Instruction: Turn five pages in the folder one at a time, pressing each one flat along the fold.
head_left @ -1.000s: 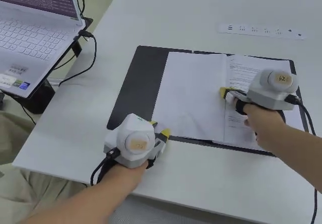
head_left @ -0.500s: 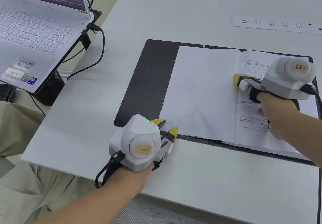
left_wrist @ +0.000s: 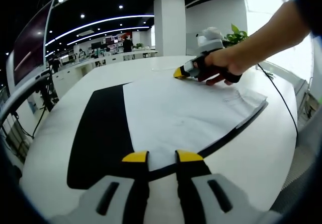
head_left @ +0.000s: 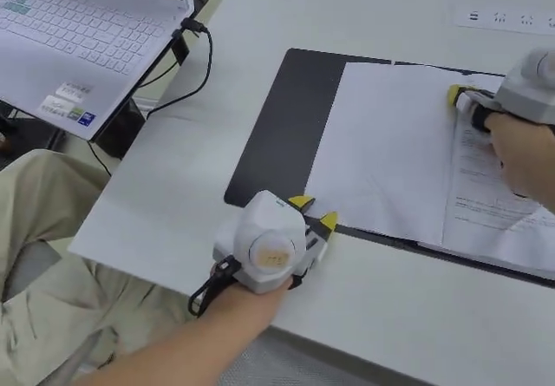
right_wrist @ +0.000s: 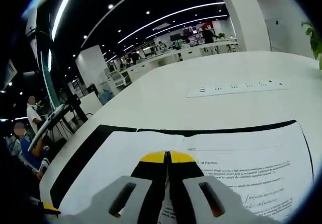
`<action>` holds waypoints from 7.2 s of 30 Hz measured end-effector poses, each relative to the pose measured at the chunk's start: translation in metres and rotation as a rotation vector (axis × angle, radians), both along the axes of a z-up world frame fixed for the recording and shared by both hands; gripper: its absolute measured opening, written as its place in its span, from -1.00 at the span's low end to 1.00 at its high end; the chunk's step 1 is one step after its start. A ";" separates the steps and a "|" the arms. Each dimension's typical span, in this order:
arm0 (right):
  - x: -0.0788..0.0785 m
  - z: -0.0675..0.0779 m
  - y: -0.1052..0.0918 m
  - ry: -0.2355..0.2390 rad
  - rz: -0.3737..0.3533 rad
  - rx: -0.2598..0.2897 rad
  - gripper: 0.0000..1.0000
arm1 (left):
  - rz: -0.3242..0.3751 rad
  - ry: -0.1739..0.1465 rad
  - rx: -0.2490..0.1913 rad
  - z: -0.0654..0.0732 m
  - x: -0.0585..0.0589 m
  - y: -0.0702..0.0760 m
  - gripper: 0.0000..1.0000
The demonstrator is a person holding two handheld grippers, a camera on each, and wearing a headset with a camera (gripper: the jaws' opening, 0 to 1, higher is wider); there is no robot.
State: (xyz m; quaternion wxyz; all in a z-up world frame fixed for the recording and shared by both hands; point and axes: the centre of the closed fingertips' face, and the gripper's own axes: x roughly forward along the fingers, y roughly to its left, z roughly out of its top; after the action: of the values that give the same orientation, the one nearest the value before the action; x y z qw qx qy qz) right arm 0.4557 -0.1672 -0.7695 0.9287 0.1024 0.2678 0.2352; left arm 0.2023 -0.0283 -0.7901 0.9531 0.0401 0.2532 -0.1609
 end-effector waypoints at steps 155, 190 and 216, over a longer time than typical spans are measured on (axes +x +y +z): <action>-0.319 0.180 -0.131 -0.089 -0.168 0.104 -0.33 | 0.030 0.000 -0.241 0.169 -0.048 -0.005 0.12; -0.328 0.147 -0.190 -0.047 -0.230 -0.021 0.99 | 0.094 0.042 -0.034 0.159 -0.080 0.050 0.98; -0.337 0.135 -0.179 -0.033 -0.229 0.048 0.92 | -0.180 0.045 0.016 0.127 -0.024 -0.074 0.79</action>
State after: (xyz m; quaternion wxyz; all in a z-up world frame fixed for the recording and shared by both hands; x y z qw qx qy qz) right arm 0.1189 -0.3462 -0.6344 0.9510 0.1507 0.2335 0.1358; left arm 0.1786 -0.1025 -0.6627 0.9285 0.0668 0.2711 -0.2447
